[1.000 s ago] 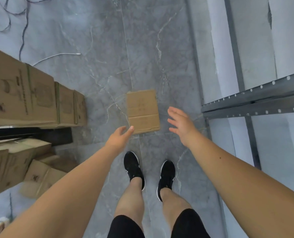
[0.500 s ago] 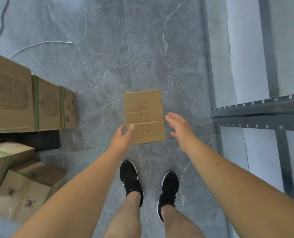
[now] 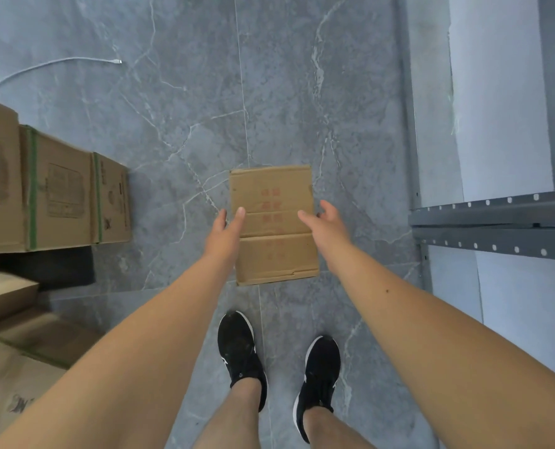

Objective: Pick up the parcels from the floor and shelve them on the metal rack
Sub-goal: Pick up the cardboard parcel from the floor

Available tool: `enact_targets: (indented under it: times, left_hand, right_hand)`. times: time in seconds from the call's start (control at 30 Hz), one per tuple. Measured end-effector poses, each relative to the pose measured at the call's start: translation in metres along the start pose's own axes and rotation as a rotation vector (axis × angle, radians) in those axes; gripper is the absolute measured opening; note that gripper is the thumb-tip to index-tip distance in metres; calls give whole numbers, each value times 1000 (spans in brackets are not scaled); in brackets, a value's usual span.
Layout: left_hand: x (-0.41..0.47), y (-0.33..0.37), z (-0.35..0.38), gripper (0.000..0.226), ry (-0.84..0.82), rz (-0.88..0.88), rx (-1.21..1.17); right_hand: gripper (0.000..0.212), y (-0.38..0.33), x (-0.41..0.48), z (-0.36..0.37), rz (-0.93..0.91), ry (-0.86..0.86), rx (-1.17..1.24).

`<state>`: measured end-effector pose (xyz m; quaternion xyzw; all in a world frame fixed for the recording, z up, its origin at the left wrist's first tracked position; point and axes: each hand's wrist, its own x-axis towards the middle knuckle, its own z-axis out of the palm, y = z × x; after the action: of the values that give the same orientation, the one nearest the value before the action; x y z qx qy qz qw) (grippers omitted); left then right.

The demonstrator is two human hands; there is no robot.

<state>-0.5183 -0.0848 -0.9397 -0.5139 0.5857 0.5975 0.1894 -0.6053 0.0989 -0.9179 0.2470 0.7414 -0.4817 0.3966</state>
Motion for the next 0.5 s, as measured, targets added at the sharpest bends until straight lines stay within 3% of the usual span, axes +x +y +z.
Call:
enact_targets:
  times: [0.5]
  left_hand:
    - [-11, 2, 22, 85, 24, -66, -90]
  right_hand:
    - [61, 7, -8, 8, -10, -35, -18]
